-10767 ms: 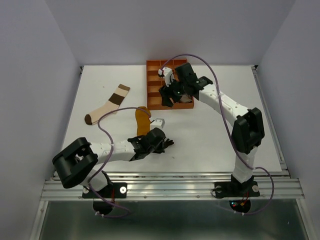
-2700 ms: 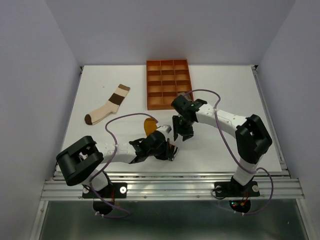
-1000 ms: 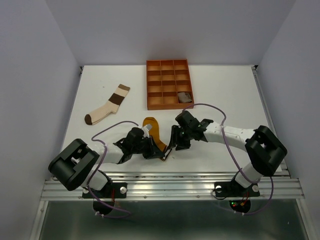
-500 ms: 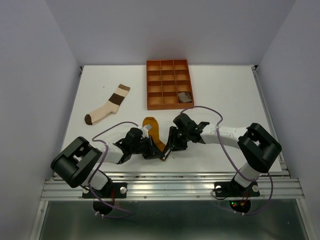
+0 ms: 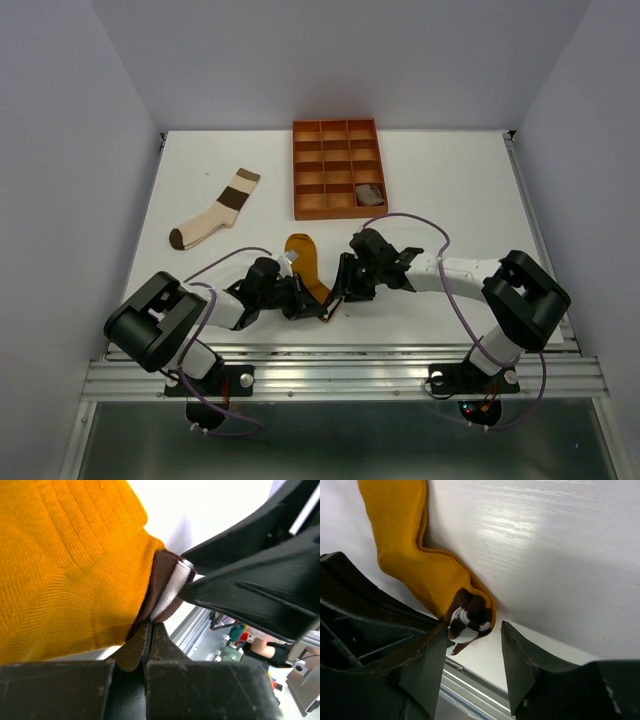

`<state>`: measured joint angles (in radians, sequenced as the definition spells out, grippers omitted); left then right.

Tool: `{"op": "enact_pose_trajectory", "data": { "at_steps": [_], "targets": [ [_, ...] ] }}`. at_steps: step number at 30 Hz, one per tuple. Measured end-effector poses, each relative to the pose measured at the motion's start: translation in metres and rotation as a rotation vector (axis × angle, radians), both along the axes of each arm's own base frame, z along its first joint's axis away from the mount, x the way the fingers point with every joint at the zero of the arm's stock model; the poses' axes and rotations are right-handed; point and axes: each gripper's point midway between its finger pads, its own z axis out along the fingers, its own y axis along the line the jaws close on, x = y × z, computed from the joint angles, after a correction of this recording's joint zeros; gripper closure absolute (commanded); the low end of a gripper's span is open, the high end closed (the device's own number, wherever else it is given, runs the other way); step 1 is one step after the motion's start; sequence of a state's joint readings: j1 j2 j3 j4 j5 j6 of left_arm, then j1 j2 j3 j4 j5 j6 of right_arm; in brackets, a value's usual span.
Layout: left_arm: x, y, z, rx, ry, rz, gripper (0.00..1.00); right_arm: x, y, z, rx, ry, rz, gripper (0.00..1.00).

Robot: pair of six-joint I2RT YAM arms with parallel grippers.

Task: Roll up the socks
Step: Roll the sock at the center of the board.

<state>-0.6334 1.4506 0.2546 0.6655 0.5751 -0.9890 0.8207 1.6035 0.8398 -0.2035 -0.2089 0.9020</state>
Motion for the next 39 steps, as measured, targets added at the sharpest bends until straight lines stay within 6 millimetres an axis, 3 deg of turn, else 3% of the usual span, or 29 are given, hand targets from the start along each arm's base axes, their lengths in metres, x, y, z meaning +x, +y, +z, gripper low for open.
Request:
{"op": "enact_pose_trajectory", "data": {
  "at_steps": [7,20,27,32,37,39],
  "targets": [
    [0.001,0.004,-0.001,-0.01,0.02,0.022,1.0,0.003,0.003,0.01,0.039,-0.035,0.002,0.48],
    [0.002,0.008,-0.001,-0.018,0.036,0.037,1.0,-0.005,0.004,-0.002,0.027,-0.014,0.026,0.5],
    [0.002,0.007,-0.001,-0.021,0.035,0.034,1.0,-0.003,0.012,-0.009,0.039,-0.015,0.044,0.56],
    [0.001,0.008,-0.001,-0.021,0.035,0.034,1.0,-0.003,0.019,-0.01,0.047,-0.021,0.057,0.71],
    [0.0,0.008,-0.001,-0.024,0.034,0.03,1.0,-0.002,0.026,-0.008,0.058,-0.028,0.066,0.93],
    [0.0,0.008,-0.001,-0.023,0.032,0.029,0.96,-0.001,0.027,-0.008,0.057,-0.024,0.062,0.99]
  ]
}}
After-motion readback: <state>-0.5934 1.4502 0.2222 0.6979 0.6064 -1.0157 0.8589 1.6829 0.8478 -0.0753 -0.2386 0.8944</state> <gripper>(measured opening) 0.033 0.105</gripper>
